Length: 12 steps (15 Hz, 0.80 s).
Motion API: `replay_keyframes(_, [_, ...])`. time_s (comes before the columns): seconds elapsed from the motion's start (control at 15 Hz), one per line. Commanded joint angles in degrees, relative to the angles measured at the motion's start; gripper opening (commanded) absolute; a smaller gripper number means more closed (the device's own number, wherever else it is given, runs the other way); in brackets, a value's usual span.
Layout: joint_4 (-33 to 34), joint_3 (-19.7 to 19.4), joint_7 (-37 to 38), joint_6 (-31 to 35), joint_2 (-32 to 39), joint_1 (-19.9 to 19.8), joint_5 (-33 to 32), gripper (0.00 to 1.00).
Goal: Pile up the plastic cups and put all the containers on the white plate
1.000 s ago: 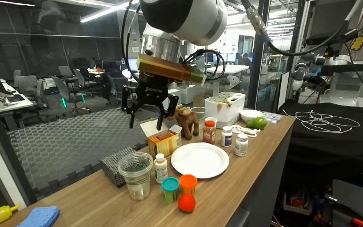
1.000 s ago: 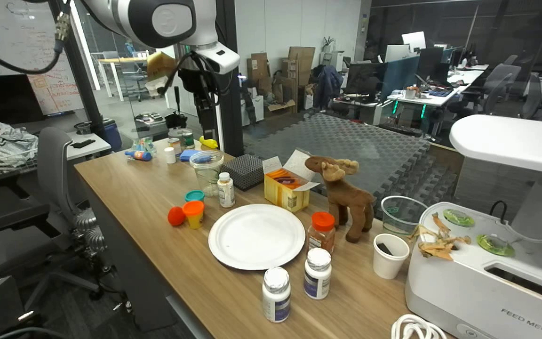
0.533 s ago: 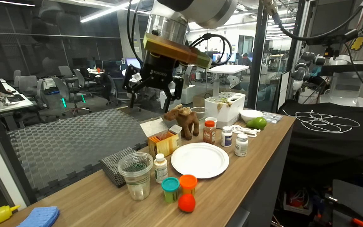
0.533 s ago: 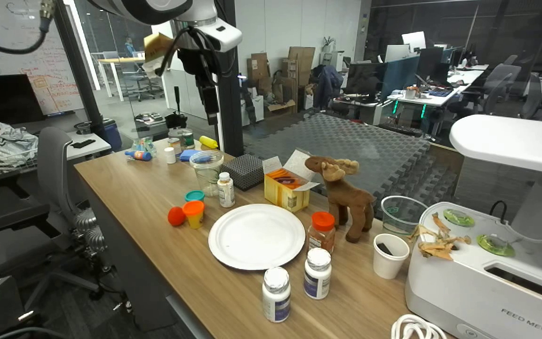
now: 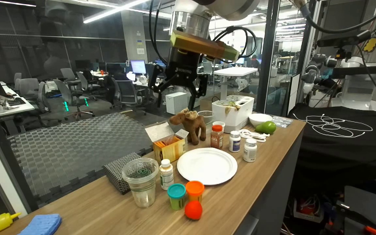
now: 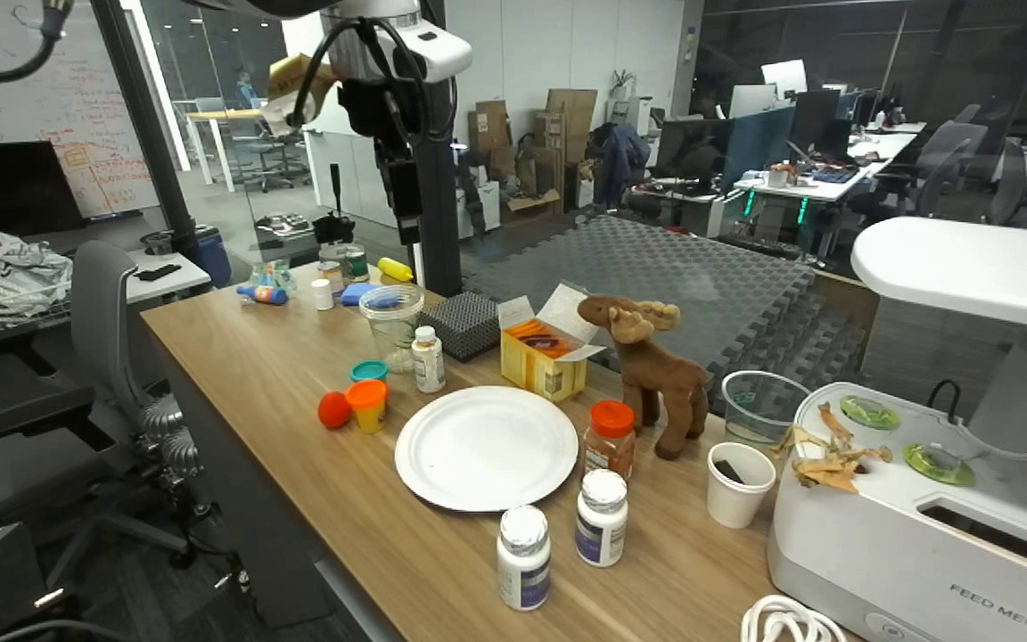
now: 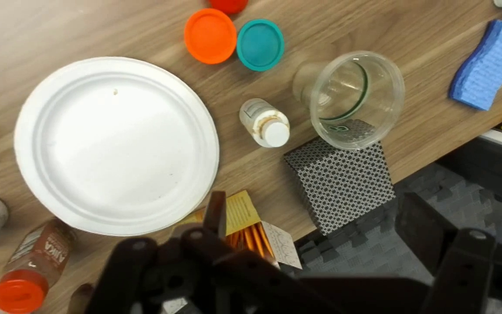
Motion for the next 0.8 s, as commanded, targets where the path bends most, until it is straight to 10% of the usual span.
replay_keyframes(0.0, [-4.3,-0.1,-0.7,-1.7,-3.4,-1.0,-1.6,1.0])
replay_keyframes(0.73, [-2.8,0.5,3.0,-2.3,7.2,0.9,-7.3,1.0])
